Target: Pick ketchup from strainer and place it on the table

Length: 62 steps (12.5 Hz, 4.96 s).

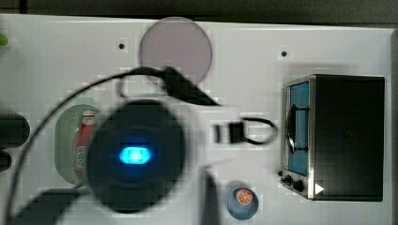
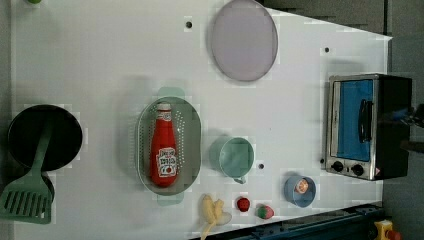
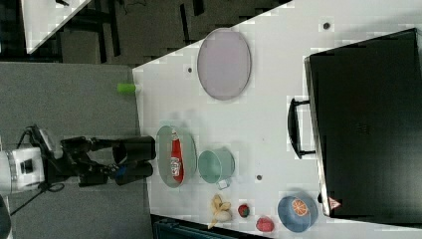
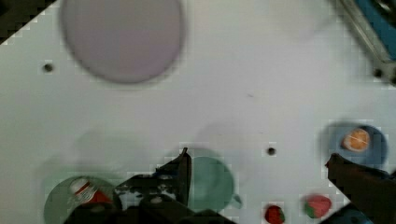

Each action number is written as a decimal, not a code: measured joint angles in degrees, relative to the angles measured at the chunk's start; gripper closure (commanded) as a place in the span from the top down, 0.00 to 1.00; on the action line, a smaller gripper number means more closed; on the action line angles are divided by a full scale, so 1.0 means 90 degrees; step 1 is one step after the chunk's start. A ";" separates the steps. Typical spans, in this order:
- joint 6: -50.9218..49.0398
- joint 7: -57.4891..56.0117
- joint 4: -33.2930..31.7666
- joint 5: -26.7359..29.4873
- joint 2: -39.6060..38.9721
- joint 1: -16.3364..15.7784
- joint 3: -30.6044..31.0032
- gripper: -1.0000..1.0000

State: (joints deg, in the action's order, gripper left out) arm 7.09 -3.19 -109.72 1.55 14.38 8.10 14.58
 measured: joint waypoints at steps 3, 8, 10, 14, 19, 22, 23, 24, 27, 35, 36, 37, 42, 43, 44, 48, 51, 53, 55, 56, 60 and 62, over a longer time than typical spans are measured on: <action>0.0214 0.0000 0.0031 -0.0027 -0.0578 -0.0106 0.1068 1.00; 0.0895 0.0001 -0.0224 0.0034 -0.1600 -0.0279 0.2683 1.00; 0.1239 0.0001 -0.0485 0.0013 -0.1669 -0.0277 0.3196 1.00; 0.2961 0.0230 -0.0926 -0.0082 -0.2117 -0.0465 0.3749 1.00; 0.4549 0.1178 -0.1859 -0.1498 -0.3171 -0.0458 0.3708 1.00; 0.5314 0.1608 -0.2132 -0.1875 -0.4142 -0.0443 0.3569 1.00; 0.5413 0.1774 -0.2132 -0.1902 -0.4486 -0.0435 0.3544 1.00; 0.5491 0.1898 -0.2095 -0.2134 -0.4784 -0.0453 0.3472 1.00; 0.5671 0.2029 -0.2083 -0.2732 -0.5294 -0.0497 0.3211 1.00; 0.5827 0.2466 -0.1585 -0.3189 -0.5788 -0.0706 0.2847 0.60; 0.5827 0.2467 -0.1548 -0.3189 -0.5791 -0.0711 0.2866 0.60; 0.5814 0.2487 -0.1523 -0.3183 -0.5779 -0.0729 0.2866 0.60; 0.5320 0.2562 -0.1635 -0.3110 -0.5390 -0.0692 0.3270 0.60; 0.4994 0.2570 -0.1635 -0.2795 -0.5095 -0.0611 0.3485 0.60; 0.4599 0.2582 -0.1573 -0.2395 -0.4747 -0.0543 0.3690 0.60; 0.3011 0.2475 -0.0653 -0.1034 -0.3559 -0.0363 0.4106 0.60; 0.2178 0.2226 0.0460 -0.0841 -0.3430 -0.0235 0.4141 0.60; 0.1735 0.2060 0.0957 -0.0847 -0.3427 0.0018 0.4063 0.60; 0.1461 0.1883 0.1312 -0.0896 -0.3452 0.0255 0.3730 0.60; 0.1425 0.1771 0.1467 -0.0883 -0.3508 0.0386 0.3516 0.60; 0.1388 0.0820 0.1511 -0.0900 -0.3598 0.1127 0.2639 0.60; 0.1358 0.0093 0.1486 -0.0902 -0.3646 0.1371 0.2045 0.60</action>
State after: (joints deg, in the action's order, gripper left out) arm 19.32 -2.35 -96.35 -6.56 -18.44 20.44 32.98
